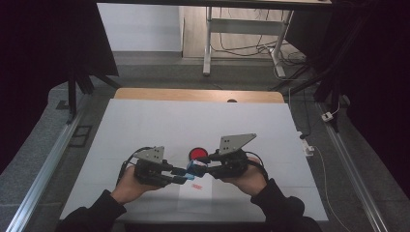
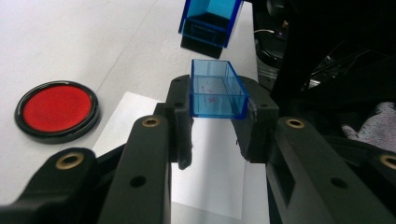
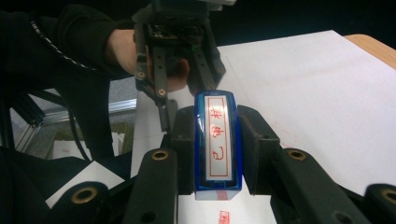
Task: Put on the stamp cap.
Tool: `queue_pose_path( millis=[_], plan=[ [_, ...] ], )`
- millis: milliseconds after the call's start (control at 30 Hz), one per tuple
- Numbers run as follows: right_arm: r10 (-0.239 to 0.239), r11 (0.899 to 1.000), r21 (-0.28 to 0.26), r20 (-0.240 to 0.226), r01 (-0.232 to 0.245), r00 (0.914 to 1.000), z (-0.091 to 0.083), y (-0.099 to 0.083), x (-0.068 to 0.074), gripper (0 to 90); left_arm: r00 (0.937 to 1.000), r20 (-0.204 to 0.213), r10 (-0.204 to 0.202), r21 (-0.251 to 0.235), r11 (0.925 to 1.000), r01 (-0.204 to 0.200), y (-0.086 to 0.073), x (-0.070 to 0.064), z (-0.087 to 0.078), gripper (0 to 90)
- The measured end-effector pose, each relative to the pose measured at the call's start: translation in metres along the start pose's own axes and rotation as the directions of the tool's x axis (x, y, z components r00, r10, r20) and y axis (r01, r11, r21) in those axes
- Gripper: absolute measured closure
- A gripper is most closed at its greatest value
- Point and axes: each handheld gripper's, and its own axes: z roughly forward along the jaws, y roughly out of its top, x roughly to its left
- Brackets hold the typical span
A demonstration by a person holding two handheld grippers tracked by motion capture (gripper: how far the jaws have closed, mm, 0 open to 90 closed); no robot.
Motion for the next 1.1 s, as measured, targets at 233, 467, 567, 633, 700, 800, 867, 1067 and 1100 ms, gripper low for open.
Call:
queue_pose_path(
  millis=[233,467,567,633,700,800,867,1067,1100],
  plan=[
    [-0.022,1.000,-0.005,-0.032,0.022,0.9992,0.0045,0.0029,0.0033,70.0,0.9993,0.035,0.011,-0.008,0.9999,-0.011,0.0020,0.0006,0.0031,68.5],
    [-0.032,0.999,-0.004,-0.056,0.032,0.9979,0.0064,0.0035,0.0048,70.0,0.9980,0.056,0.031,-0.013,0.9994,-0.031,0.0035,0.0005,0.0047,68.6],
    [-0.038,0.999,-0.004,-0.066,0.038,0.9971,0.0068,0.0036,0.0052,70.1,0.9973,0.061,0.041,-0.013,0.9991,-0.040,0.0040,0.0003,0.0057,68.8],
    [-0.039,0.999,-0.008,-0.070,0.039,0.9967,0.0069,0.0037,0.0053,70.1,0.9969,0.065,0.044,-0.016,0.9989,-0.043,0.0040,0.0004,0.0058,68.8],
    [-0.038,0.999,-0.013,-0.072,0.037,0.9967,0.0069,0.0037,0.0057,70.1,0.9964,0.069,0.048,-0.024,0.9986,-0.046,0.0041,0.0004,0.0051,68.9],
    [-0.035,0.999,-0.030,-0.078,0.033,0.9963,0.0060,0.0039,0.0055,70.1,0.9951,0.085,0.050,-0.044,0.9979,-0.046,0.0040,0.0016,0.0029,69.0],
    [-0.035,0.999,-0.033,-0.085,0.033,0.9957,0.0055,0.0043,0.0053,70.1,0.9944,0.090,0.056,-0.050,0.9974,-0.051,0.0041,0.0013,0.0025,69.0],
    [-0.037,0.999,-0.035,-0.102,0.034,0.9941,0.0070,0.0035,0.0060,70.1,0.9930,0.089,0.077,-0.048,0.9961,-0.073,0.0043,0.0000,0.0021,69.0],
    [-0.034,0.999,-0.036,-0.106,0.031,0.9938,0.0068,0.0032,0.0056,70.1,0.9927,0.089,0.081,-0.050,0.9958,-0.077,0.0043,-0.0001,0.0019,69.0]
  ],
)
